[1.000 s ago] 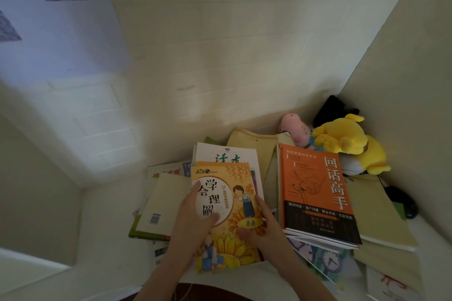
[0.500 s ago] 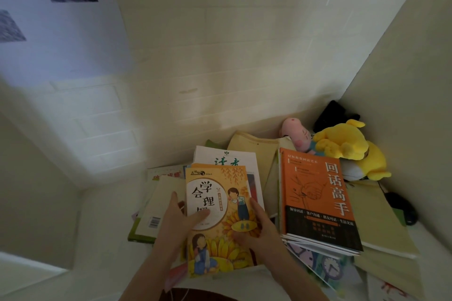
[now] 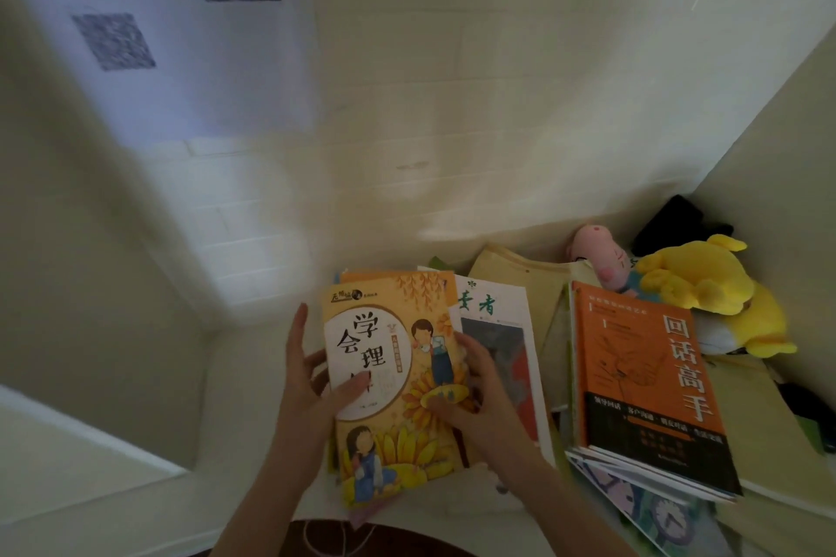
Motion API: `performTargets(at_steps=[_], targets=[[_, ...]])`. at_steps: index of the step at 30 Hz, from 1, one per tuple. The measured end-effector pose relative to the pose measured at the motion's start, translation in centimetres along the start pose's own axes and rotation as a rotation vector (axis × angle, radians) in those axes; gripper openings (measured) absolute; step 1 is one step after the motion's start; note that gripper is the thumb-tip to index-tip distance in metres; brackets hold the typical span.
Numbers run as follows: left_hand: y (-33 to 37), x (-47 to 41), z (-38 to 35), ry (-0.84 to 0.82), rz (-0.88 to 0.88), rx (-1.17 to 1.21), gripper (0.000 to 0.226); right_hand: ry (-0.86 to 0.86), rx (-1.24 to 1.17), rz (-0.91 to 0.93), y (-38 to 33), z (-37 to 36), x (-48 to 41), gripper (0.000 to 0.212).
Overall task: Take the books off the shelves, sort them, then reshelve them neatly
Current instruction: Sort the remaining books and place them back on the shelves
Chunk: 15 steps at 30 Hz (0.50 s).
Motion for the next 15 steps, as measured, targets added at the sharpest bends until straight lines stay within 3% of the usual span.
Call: performTargets(at_steps=[3,5,9,15], targets=[[0.2,-0.2,2.0,-0.003,0.027,0.115,0.106,-0.018,0.023,0.060,-1.2,-1.4,-1.4,0.103],[0.8,-0.5,2.3,-0.054,0.006,0.107,0.097,-0.041,-0.025,0.048,-1.9,-1.7,-1.9,0.114],[3.1,-1.3,1.4,-0.157,-0.083,0.050,0.085,-0.060,-0.021,0.089,-3.8,-1.0,-1.3,0.097],[5.5,-2.1,-3.5,-0.335,-0.247,-0.038,0.073,0.142,0.043,0.201,-4.3,2.9,-0.8,0.095]])
Point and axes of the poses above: each hand's wrist, its own x-axis away from the middle knuckle, its own z-axis out of the back of the hand, y = z × x, the point moved 3 cm from there along -x, towards the middle knuckle, and after that the axes turned 7 degrees about -z, right-handed, at the moved point
